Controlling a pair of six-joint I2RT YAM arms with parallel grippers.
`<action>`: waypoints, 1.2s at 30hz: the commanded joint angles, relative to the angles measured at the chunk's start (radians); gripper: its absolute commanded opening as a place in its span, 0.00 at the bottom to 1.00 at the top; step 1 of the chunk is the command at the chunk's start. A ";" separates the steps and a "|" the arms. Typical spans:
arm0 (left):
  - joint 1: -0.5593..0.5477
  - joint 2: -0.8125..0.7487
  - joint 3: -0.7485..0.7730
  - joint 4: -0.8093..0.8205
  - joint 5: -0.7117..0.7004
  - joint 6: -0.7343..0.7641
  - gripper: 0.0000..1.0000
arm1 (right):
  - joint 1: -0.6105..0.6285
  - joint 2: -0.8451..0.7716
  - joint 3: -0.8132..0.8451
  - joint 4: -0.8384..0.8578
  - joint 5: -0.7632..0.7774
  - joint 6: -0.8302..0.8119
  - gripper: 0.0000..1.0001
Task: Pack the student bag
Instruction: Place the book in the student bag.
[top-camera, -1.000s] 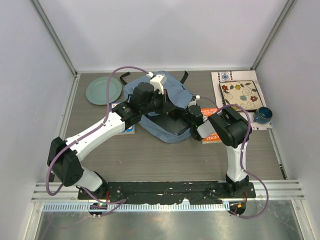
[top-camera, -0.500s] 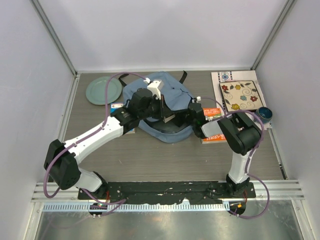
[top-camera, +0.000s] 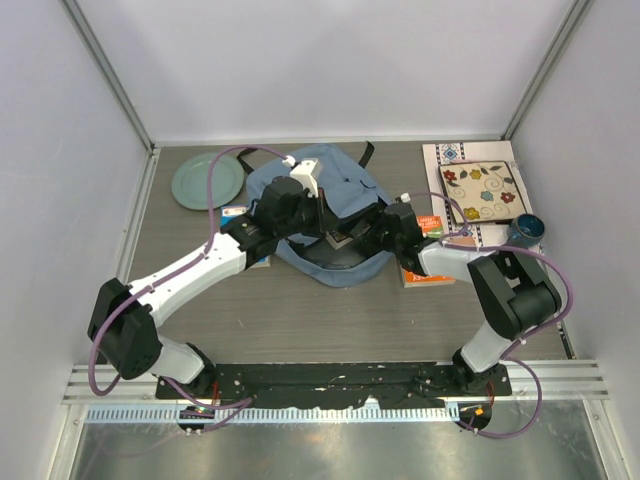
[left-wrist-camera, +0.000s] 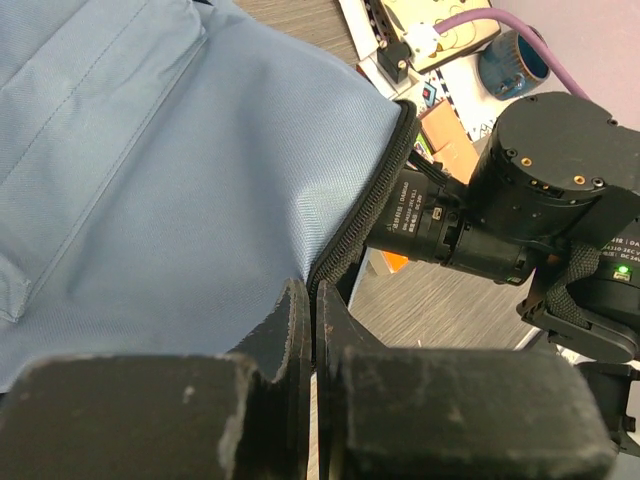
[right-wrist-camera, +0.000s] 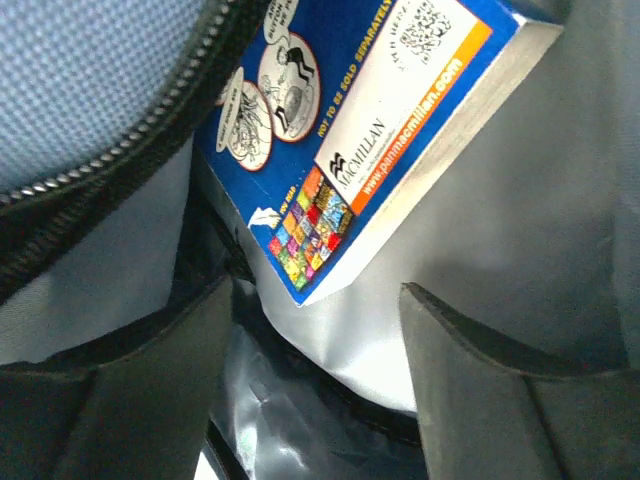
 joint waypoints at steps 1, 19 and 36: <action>0.006 -0.006 -0.007 0.066 0.008 -0.013 0.00 | -0.003 0.011 -0.011 0.072 0.000 0.010 0.68; 0.006 0.026 -0.024 0.078 0.044 -0.024 0.00 | -0.009 0.079 -0.046 0.361 -0.092 -0.085 0.57; 0.017 0.049 -0.020 0.074 0.045 -0.036 0.00 | -0.009 -0.788 -0.239 -0.250 0.237 -0.260 0.76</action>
